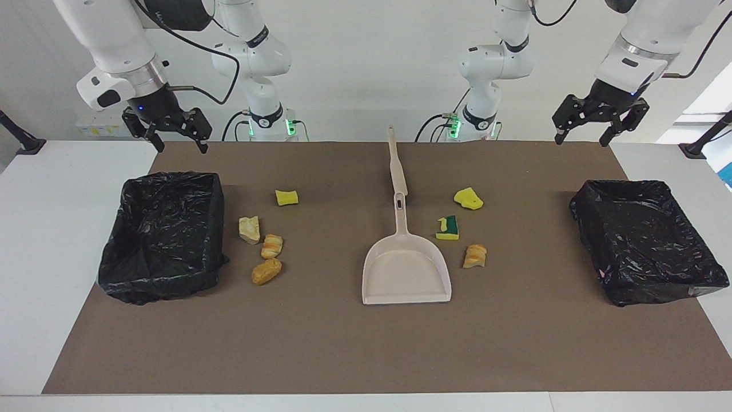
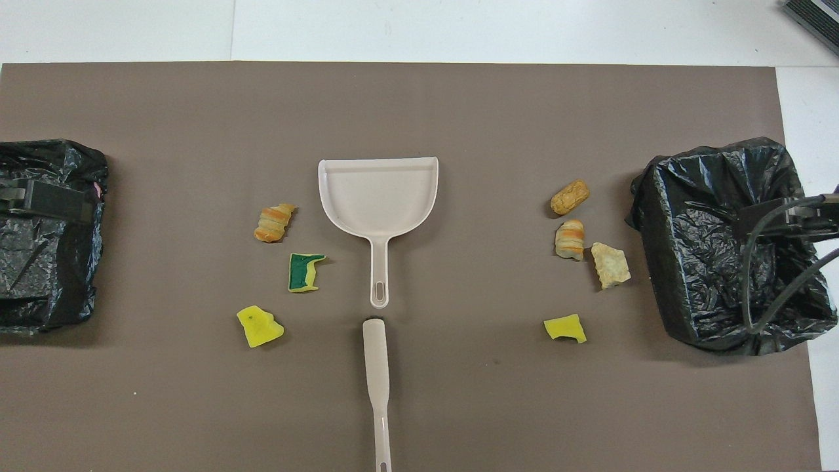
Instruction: Sweep and dump trash in bin
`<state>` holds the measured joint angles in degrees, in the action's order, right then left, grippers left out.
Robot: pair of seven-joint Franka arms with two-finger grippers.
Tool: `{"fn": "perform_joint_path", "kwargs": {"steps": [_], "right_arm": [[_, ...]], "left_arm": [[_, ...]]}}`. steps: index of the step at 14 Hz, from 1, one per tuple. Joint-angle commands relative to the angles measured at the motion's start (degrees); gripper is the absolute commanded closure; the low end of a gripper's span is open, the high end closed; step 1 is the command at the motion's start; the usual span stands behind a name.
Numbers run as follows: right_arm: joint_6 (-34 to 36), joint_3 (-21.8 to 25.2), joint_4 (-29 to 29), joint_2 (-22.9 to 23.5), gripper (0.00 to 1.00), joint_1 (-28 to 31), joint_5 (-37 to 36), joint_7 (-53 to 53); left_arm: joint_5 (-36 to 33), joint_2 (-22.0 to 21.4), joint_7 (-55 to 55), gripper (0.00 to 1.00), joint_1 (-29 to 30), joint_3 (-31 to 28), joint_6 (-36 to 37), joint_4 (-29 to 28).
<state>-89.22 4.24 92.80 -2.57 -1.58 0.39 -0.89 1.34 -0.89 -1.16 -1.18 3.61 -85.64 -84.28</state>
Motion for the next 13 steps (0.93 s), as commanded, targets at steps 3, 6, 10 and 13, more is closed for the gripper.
{"fn": "perform_joint_path", "kwargs": {"steps": [3, 6, 10, 13], "right_arm": [[0.1, 0.2, 1.7, -1.6, 0.00, 0.0, 0.3, 1.0], [0.1, 0.2, 1.8, -1.6, 0.00, 0.0, 0.3, 1.1], [0.1, 0.2, 1.9, -1.6, 0.00, -0.1, 0.3, 1.1], [0.2, 0.2, 1.9, -1.7, 0.00, -0.1, 0.3, 1.1]], "left_arm": [[0.3, -0.4, 0.1, 0.00, -0.3, -0.1, 0.5, 0.2], [0.3, -0.4, 0.2, 0.00, -0.3, -0.1, 0.6, 0.2], [0.3, -0.5, -0.1, 0.00, -0.3, -0.1, 0.8, -0.1], [0.3, -1.3, -0.3, 0.00, -0.5, 0.0, 0.8, -1.4]]}}
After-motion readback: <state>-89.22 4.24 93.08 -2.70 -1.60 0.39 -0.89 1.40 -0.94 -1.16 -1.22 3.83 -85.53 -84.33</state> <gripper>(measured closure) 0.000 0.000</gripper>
